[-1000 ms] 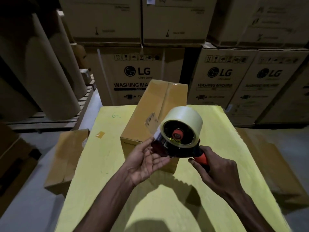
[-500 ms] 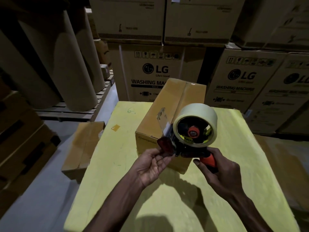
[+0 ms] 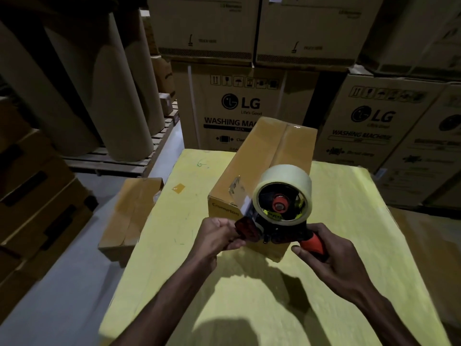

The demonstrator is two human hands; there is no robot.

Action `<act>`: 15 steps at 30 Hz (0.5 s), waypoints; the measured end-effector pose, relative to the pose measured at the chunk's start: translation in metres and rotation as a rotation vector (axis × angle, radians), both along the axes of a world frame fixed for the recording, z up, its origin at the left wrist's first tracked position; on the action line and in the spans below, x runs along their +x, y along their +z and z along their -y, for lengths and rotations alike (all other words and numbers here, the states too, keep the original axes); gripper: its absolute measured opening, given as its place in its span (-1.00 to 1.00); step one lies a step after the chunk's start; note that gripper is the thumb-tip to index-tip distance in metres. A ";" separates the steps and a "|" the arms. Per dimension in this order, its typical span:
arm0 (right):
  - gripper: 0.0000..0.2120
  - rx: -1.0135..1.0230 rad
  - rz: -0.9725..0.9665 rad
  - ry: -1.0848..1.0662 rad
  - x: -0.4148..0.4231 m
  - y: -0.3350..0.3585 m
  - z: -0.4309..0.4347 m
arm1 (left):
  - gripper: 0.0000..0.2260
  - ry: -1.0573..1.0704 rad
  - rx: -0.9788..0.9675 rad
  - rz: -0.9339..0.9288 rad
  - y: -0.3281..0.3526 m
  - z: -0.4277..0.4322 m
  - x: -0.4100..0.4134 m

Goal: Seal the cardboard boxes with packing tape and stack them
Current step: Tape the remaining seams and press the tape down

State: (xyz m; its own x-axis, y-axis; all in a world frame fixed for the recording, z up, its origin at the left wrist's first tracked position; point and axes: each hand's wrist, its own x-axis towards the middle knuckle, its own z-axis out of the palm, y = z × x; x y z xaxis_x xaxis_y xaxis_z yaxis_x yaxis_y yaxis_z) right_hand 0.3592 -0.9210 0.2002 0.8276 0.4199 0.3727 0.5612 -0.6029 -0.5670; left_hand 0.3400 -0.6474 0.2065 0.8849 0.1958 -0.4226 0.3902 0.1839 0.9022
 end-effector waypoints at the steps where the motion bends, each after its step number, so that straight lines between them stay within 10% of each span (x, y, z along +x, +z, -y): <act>1: -0.65 -0.013 0.000 -0.002 0.002 0.000 -0.001 | -0.90 0.007 0.007 -0.001 -0.001 -0.004 0.001; 15: -0.58 -0.241 0.005 0.148 0.070 0.030 -0.053 | -0.77 -0.061 0.417 0.108 0.003 -0.072 0.073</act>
